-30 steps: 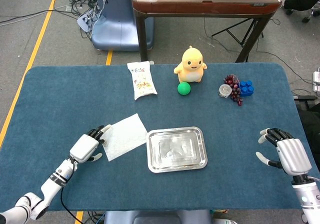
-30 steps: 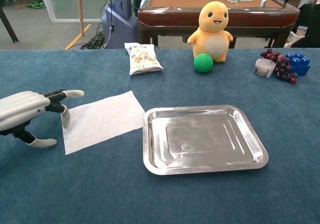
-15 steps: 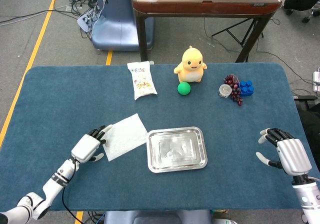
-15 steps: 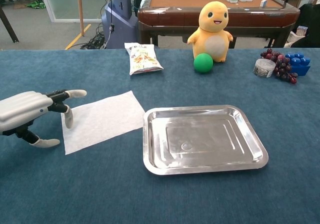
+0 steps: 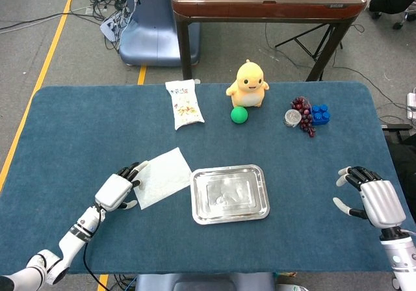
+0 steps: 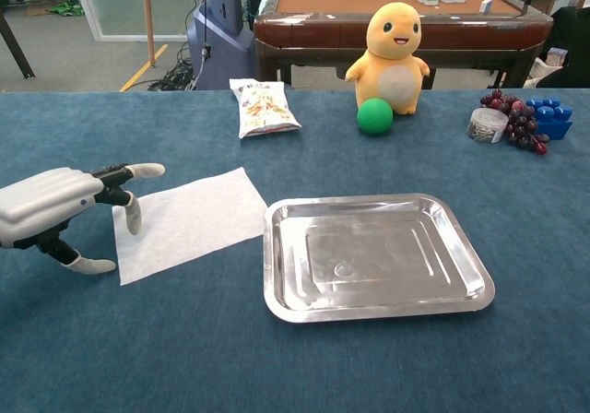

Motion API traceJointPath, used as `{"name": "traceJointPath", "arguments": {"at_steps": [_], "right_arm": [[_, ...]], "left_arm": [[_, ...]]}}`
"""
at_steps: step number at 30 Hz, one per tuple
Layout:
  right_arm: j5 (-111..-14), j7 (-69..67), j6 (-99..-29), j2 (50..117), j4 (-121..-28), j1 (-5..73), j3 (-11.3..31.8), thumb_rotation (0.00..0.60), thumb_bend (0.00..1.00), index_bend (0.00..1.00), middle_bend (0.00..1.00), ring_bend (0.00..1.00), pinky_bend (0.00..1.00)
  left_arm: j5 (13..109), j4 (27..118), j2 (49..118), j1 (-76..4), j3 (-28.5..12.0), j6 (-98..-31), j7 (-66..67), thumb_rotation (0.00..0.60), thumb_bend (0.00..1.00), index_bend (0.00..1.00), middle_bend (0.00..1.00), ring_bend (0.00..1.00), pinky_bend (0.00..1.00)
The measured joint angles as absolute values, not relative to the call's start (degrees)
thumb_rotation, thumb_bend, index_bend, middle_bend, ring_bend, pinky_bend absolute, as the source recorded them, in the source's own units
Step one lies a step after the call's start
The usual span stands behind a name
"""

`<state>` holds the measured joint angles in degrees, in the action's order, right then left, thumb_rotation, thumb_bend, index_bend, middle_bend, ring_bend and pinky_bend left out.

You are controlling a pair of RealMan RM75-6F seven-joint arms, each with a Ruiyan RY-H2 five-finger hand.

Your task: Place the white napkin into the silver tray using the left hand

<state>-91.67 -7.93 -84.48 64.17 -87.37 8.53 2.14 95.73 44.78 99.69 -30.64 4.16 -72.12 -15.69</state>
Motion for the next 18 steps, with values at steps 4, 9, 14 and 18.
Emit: {"name": "traceJointPath", "arguments": {"at_steps": [4, 9, 14, 18], "right_arm": [[-91.6, -8.0, -84.4, 64.2, -87.3, 8.6, 2.2, 0.600, 0.21, 0.49, 0.35, 0.27, 0.38], [-91.6, -8.1, -84.5, 64.1, -87.4, 8.5, 2.2, 0.600, 0.21, 0.49, 0.35, 0.27, 0.38], [-91.6, -8.2, -84.6, 64.1, -87.4, 8.5, 2.2, 0.600, 0.21, 0.49, 0.35, 0.27, 0.38], [-91.5, -8.3, -84.6, 64.1, -87.3, 8.5, 2.2, 0.600, 0.21, 0.49, 0.35, 0.27, 0.38]], "left_arm": [[95.6, 44.6, 100.1, -30.6, 4.0, -72.4, -15.9, 0.600, 0.17, 0.47, 0.02, 0.00, 0.20], [95.6, 44.4, 100.4, -30.7, 4.0, -72.4, -16.3, 0.600, 0.17, 0.47, 0.02, 0.00, 0.20], [95.6, 44.3, 100.6, -30.7, 4.1, -72.4, -16.5, 0.600, 0.17, 0.47, 0.02, 0.00, 0.20], [95.6, 44.3, 100.8, -30.7, 4.1, -72.4, -16.7, 0.600, 0.17, 0.47, 0.02, 0.00, 0.20]]}}
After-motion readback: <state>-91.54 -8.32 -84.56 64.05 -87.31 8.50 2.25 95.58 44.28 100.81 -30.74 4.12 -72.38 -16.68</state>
